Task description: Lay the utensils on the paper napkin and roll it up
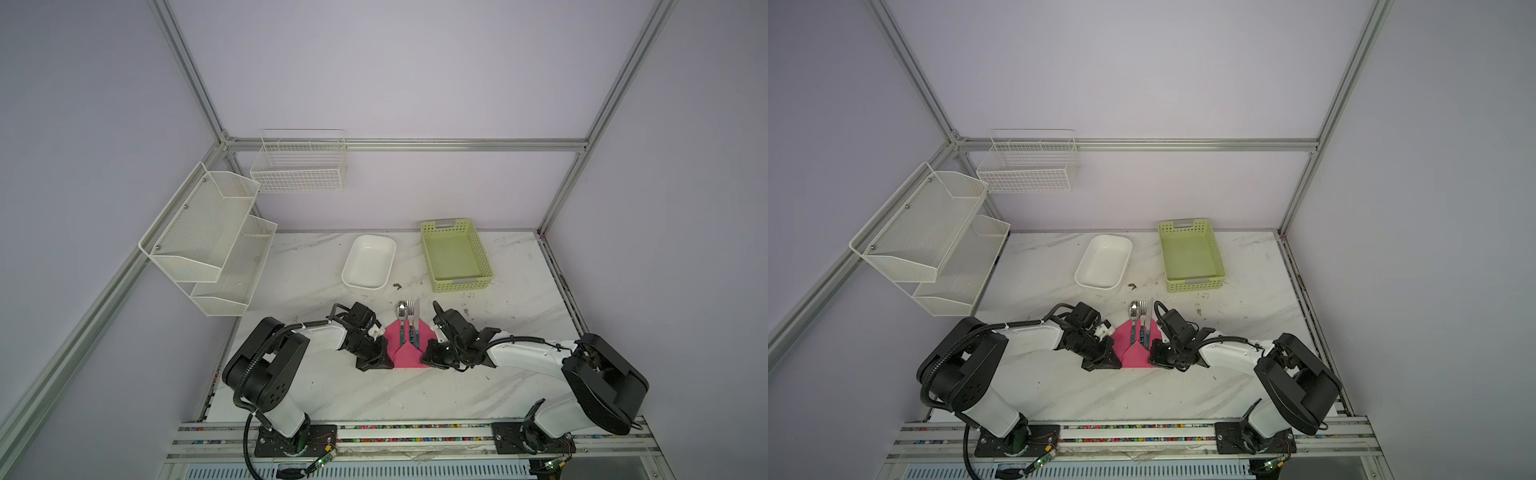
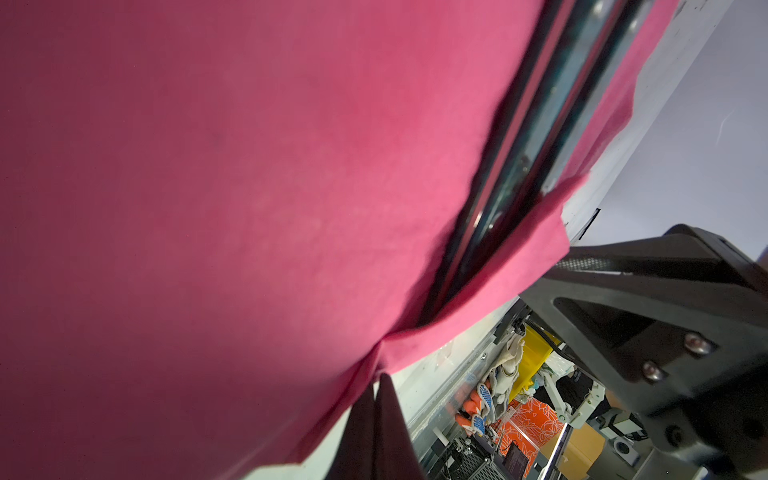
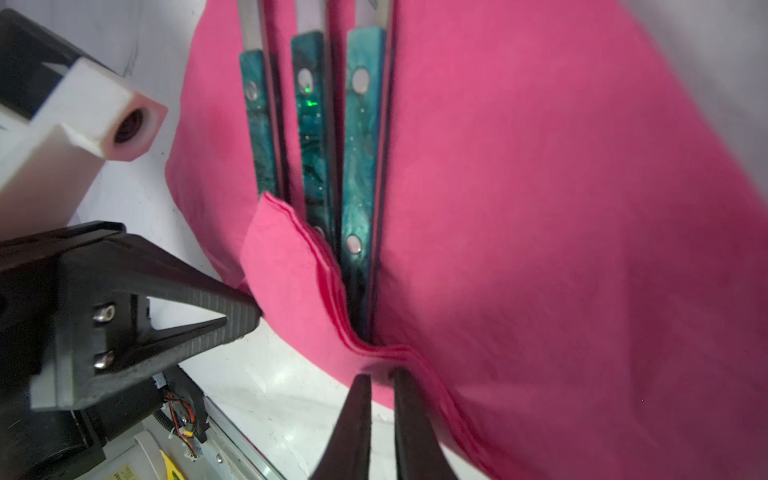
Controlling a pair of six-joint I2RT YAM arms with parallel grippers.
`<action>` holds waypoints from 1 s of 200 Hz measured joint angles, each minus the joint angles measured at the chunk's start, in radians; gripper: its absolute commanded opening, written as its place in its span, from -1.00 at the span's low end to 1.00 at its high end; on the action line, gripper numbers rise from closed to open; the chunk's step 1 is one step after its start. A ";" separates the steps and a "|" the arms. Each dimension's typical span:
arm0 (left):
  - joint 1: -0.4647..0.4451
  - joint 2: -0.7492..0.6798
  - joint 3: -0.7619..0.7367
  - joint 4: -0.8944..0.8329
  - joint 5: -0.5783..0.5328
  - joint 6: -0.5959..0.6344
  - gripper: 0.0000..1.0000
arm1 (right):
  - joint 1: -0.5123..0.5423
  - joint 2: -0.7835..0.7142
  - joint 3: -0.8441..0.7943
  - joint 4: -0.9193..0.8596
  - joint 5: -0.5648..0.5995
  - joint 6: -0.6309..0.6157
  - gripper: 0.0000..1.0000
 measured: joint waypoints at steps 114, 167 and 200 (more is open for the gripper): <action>-0.006 -0.060 0.003 -0.059 -0.050 -0.017 -0.80 | -0.012 0.016 -0.013 0.012 -0.005 -0.013 -0.71; -0.076 -0.060 0.082 -0.087 -0.067 -0.034 -0.81 | -0.012 0.016 -0.013 0.011 -0.005 -0.020 -0.73; -0.119 -0.013 0.165 -0.079 -0.074 -0.034 -0.82 | -0.012 0.018 -0.013 0.012 -0.008 -0.020 -0.73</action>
